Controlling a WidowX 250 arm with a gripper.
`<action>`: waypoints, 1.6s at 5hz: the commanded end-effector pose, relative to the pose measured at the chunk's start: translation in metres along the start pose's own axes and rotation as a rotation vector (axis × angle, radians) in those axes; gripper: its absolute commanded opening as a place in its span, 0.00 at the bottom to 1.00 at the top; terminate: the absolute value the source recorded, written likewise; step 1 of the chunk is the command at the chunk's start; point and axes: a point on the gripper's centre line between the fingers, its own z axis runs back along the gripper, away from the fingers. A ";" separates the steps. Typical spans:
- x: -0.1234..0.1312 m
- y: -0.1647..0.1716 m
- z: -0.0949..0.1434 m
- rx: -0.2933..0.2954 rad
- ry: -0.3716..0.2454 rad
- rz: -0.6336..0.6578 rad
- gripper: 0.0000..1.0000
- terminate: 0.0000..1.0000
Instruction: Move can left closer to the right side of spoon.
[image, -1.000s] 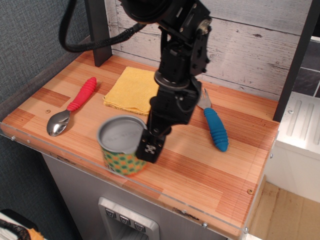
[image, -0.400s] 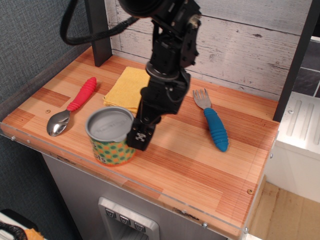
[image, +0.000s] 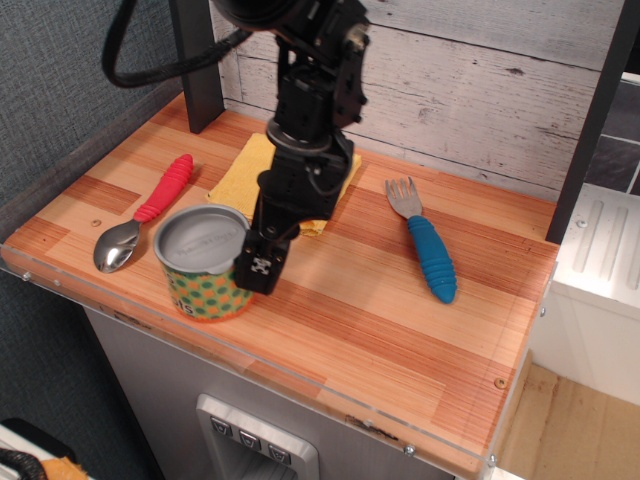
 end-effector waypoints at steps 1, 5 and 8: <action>-0.005 0.002 0.028 0.008 -0.101 0.088 1.00 0.00; 0.045 0.002 0.067 -0.019 -0.291 0.599 1.00 0.00; 0.060 -0.018 0.076 0.013 -0.358 0.956 1.00 0.00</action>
